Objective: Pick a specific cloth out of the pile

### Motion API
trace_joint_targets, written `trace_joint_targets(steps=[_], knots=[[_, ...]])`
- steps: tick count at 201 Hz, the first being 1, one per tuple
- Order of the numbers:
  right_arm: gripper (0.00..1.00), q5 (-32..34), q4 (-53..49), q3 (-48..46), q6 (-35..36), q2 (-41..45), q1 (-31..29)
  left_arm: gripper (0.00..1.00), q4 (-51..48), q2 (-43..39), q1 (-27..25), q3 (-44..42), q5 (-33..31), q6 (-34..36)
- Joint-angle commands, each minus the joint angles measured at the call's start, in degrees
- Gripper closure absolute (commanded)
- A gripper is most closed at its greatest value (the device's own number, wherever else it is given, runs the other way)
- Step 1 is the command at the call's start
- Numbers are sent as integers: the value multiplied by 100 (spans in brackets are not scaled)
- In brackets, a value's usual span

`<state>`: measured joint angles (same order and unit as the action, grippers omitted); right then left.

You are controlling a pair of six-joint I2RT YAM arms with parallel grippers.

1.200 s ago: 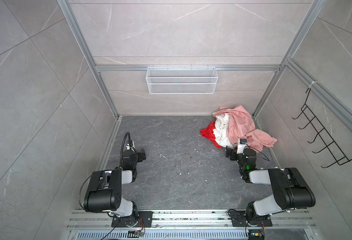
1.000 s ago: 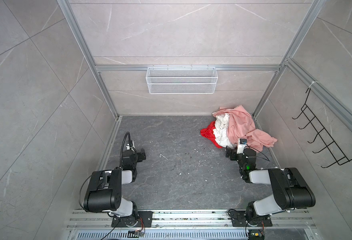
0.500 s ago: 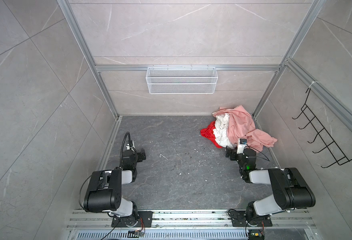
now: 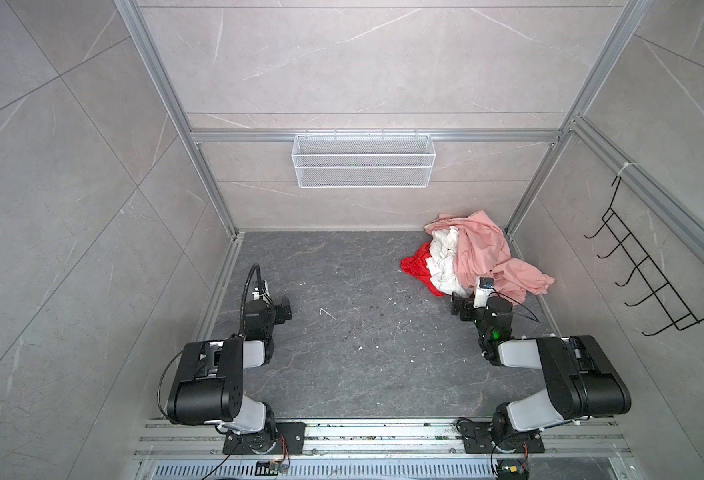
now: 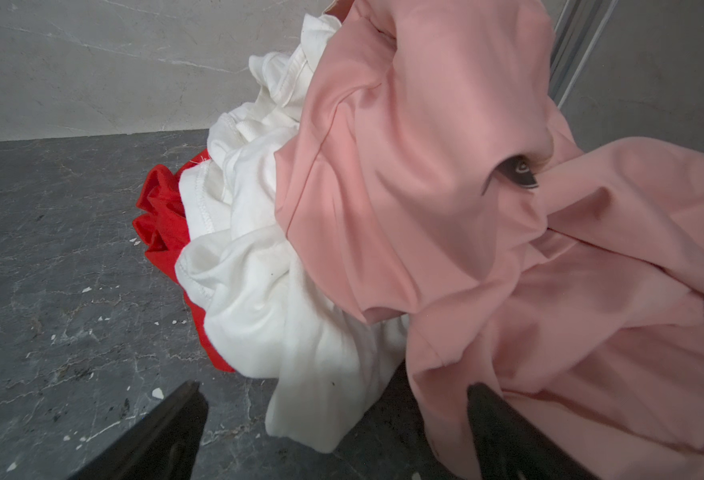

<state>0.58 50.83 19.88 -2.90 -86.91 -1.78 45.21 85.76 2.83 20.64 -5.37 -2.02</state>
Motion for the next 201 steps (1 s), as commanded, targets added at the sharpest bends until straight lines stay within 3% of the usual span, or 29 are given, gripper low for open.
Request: trace_joint_targets(steps=[1,46,73,90,102,110,124,136,168,201], knots=[[0,-45,101,42,75,-14,17,0,231,6,-21,45,56,123],[0,-31,85,59,66,-17,18,0,248,3,-26,37,25,122],[0,398,-28,36,-51,219,-4,0,142,-151,-185,42,-461,126],[0,568,-385,46,-96,593,-8,0,-603,-543,-334,285,-1106,37],[0,799,-538,58,-64,788,-95,0,-1636,-883,-348,654,-1168,-122],[0,1289,-796,123,-71,966,-250,0,-2099,-1061,-348,861,-1105,-183],[0,2021,-2165,603,-392,1372,-474,0,-2585,-1331,-358,1097,-971,-456],[0,1949,-3180,1070,-746,1610,-492,0,-2875,-1470,-415,1294,-923,-741],[0,1745,-4481,2016,-1172,1470,-660,0,-3727,-1292,-780,2125,-841,-1250],[0,1296,-5320,2867,-1277,1001,-932,0,-4143,-836,-969,2898,295,-1646]])
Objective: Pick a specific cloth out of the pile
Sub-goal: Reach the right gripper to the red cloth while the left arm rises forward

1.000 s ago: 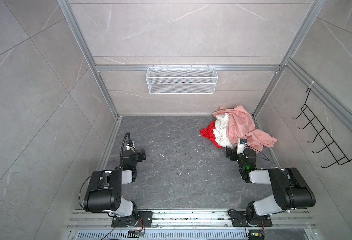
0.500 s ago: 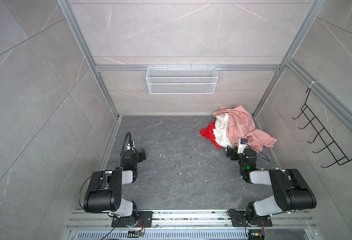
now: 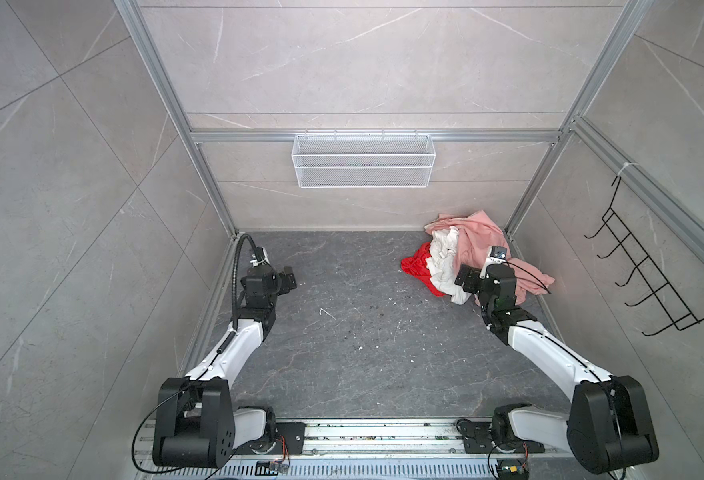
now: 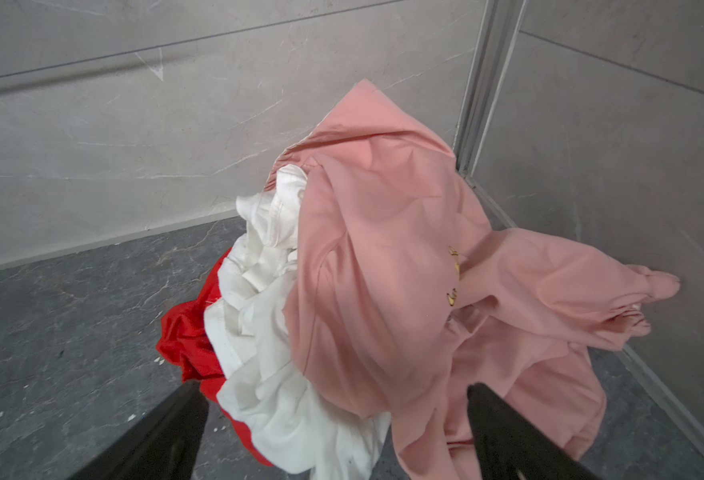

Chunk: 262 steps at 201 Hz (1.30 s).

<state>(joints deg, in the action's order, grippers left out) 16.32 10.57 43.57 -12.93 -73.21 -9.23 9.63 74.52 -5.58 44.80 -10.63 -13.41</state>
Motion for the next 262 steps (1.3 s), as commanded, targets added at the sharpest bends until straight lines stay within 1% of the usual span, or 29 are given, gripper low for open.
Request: trace_joint_targets(steps=[1,20,45,66,94,104,126,162,181,209,223,248,262], knots=[[0,-304,-1312,523,-273,-392,-190,0,-585,298,-141,502,859,-515],[0,-536,-1727,1034,-259,-712,-319,0,-658,548,-328,822,1202,-543],[1,-754,-1660,1381,-103,-1037,-568,0,-743,907,-575,1179,1401,-495],[1,-840,-1847,1894,-21,-1539,-712,0,-778,1268,-773,1451,1529,-444],[8,-858,-1957,2576,215,-2215,-878,0,-770,1722,-963,1793,1773,-380],[13,-867,-2022,2804,269,-2404,-907,0,-769,1866,-1017,1934,1836,-330],[20,-796,-2360,3470,400,-2905,-973,0,-808,2204,-1071,2278,1916,-311],[23,-586,-2734,4231,519,-3527,-1041,0,-986,2744,-1162,2893,2190,-263],[26,-635,-3060,4676,418,-3860,-1037,1,-1183,3011,-1204,3229,2307,-323],[36,-657,-3792,5545,165,-4480,-1037,0,-1409,3331,-1260,3599,2551,-390],[36,-584,-4089,5907,23,-4738,-1044,1,-1377,3440,-1304,3673,2628,-391],[37,-223,-4650,6550,-152,-5204,-1039,0,-1413,3611,-1369,3823,2688,-343],[46,-109,-4933,6899,-166,-5445,-1038,1,-1373,3663,-1388,3826,2687,-411]])
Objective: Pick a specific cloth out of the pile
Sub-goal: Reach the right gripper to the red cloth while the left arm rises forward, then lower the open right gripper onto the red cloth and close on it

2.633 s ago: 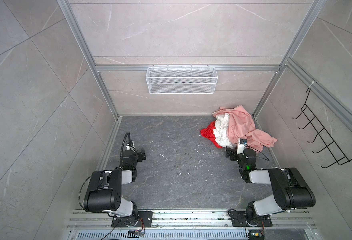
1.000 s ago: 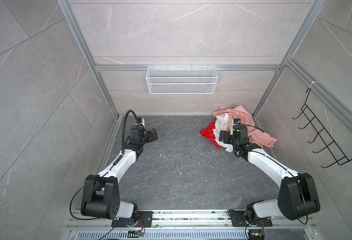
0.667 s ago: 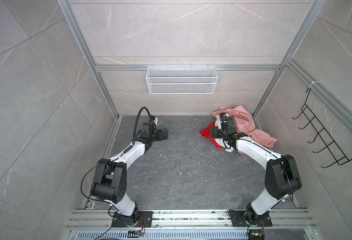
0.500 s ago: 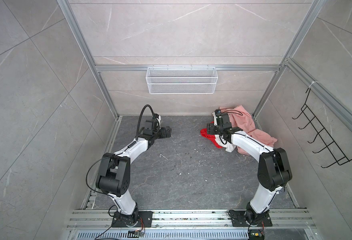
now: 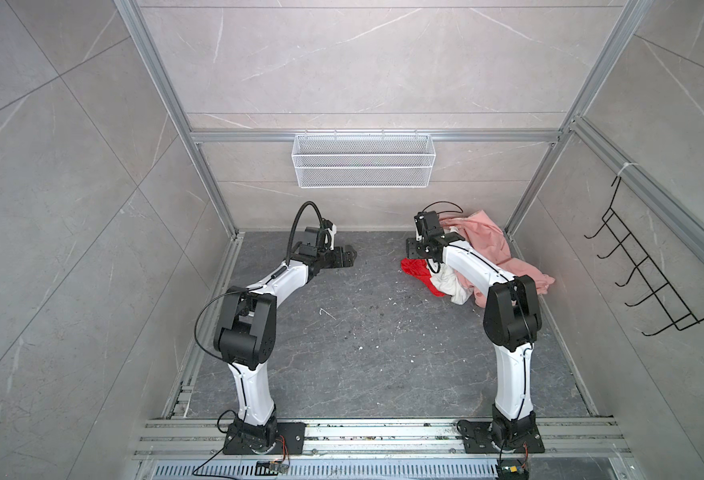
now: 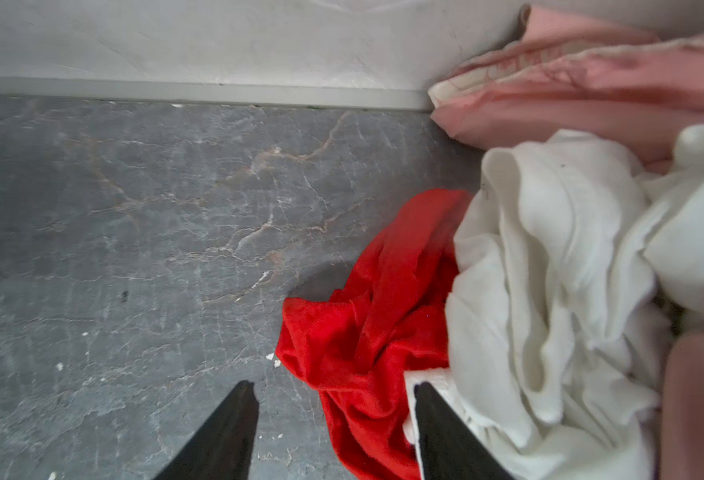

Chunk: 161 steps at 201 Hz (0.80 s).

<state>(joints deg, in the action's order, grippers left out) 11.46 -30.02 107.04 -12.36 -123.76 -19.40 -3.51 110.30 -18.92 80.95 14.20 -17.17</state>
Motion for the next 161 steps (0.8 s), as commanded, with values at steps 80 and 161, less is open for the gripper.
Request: trace_joint_targets(steps=[80,161], knots=[[62,400,-1558,1466,-302,-1116,-21,0,87,133,-107,59,198,-110],[62,400,-1643,1608,-328,-1374,-21,1,164,71,-144,-77,180,-160]])
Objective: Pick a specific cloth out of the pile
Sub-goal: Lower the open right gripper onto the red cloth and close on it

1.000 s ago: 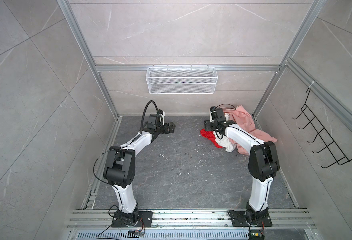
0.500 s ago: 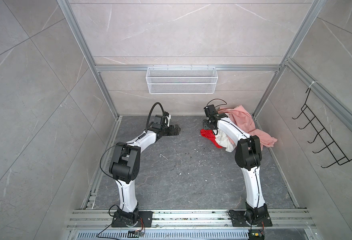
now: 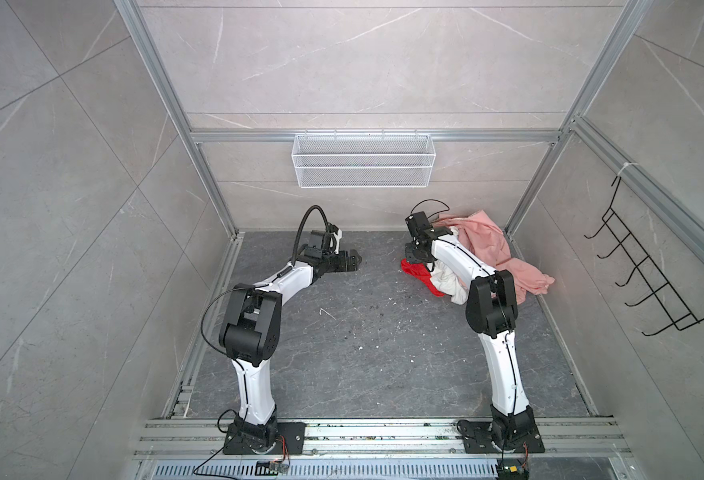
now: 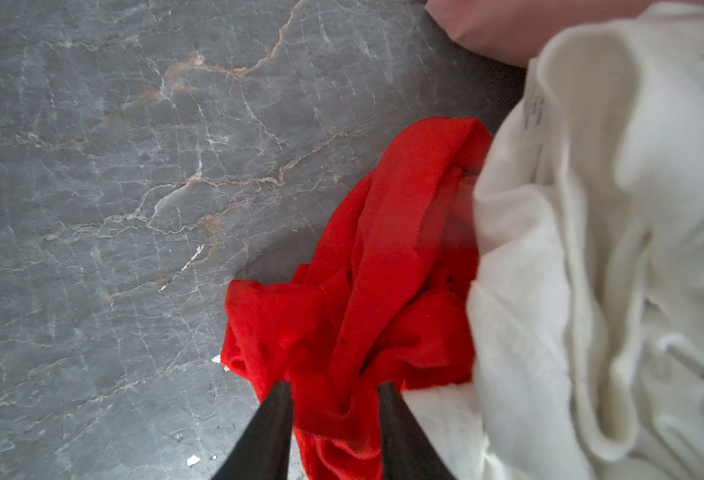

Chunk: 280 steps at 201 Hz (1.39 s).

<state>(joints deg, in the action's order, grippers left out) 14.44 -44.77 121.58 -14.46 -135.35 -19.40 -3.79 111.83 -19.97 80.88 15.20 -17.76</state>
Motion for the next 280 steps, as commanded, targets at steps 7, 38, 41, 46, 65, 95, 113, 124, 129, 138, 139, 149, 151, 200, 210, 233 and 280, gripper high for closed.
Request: trace_joint_targets(steps=[7,38,41,46,65,95,113,124,129,138,139,149,151,200,210,233,280], knots=[[62,95,-163,162,-123,-235,-21,1,208,-91,-39,-85,79,-108],[73,50,-164,164,-152,-273,-27,1,238,-118,-54,-141,73,-121],[75,43,-165,161,-156,-274,-29,1,234,-125,-58,-143,67,-119],[76,29,-164,167,-155,-279,-29,0,236,-133,-53,-156,63,-121],[80,15,-156,147,-168,-269,-34,0,252,-153,-51,-187,71,-116],[86,24,-159,121,-154,-230,-47,1,273,-175,-60,-222,68,-136],[91,33,-125,71,-154,-182,-43,1,290,-192,-70,-239,57,-131],[93,33,-100,28,-160,-135,-49,0,303,-204,-70,-257,62,-131],[94,33,-81,9,-162,-112,-47,1,315,-210,-80,-265,60,-136],[94,33,-68,-24,-162,-68,-47,1,326,-221,-87,-274,51,-140],[94,33,-63,-22,-163,-60,-51,1,326,-222,-86,-279,52,-140],[96,33,-47,-61,-163,-5,-55,1,331,-228,-91,-285,58,-134],[96,33,-38,-61,-156,10,-55,0,334,-231,-90,-288,59,-139],[99,-37,187,-331,-127,388,-55,0,387,-298,-110,-380,53,-158],[100,-50,274,-440,-136,488,-55,1,396,-310,-119,-398,49,-157],[100,-70,414,-643,-171,652,-55,0,397,-346,-126,-437,39,-157],[100,-99,590,-867,-189,920,-56,1,458,-381,-164,-520,36,-202]])
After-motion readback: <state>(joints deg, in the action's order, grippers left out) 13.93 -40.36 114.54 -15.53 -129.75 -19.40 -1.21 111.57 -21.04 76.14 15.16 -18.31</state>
